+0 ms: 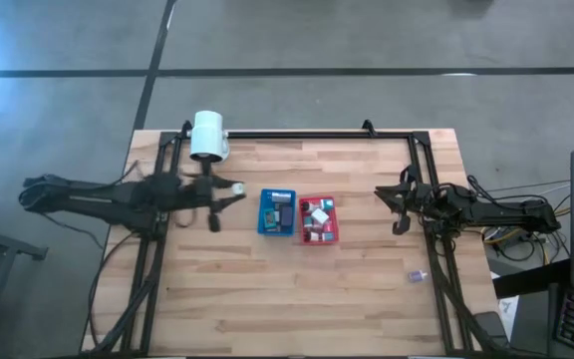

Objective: Pick & Place Office items
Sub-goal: Put the green adaptor into the red bin

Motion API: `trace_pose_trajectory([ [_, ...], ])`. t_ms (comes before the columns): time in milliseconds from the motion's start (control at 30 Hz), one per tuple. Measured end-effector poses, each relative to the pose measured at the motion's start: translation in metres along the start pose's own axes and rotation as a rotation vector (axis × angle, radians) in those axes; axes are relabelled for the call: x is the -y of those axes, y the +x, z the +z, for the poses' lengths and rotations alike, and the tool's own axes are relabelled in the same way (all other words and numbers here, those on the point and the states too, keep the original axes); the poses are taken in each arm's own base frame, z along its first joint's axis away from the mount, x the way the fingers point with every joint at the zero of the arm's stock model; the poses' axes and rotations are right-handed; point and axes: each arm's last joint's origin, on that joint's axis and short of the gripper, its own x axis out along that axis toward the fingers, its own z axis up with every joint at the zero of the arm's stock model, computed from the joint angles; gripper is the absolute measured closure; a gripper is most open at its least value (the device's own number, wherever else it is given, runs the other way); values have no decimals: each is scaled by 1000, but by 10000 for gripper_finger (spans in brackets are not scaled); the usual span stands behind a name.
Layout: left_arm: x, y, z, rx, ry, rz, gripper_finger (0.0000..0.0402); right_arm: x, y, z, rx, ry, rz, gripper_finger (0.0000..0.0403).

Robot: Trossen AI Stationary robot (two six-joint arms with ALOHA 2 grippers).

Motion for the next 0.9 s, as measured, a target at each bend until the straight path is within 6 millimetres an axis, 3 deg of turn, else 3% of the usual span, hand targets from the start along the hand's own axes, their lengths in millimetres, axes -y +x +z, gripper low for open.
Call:
trace_pose_trajectory([
  [200,12,74,22,-253,103,-37,271,0,0,0,0,-15,-2,360],
  [500,31,190,1,-459,108,-232,271,0,0,0,0,-35,-3,360],
  [700,47,241,-33,-572,84,-314,271,0,0,0,-1,-45,-3,360],
  [900,58,267,-63,-662,59,-346,271,0,0,0,-4,-46,-2,360],
])
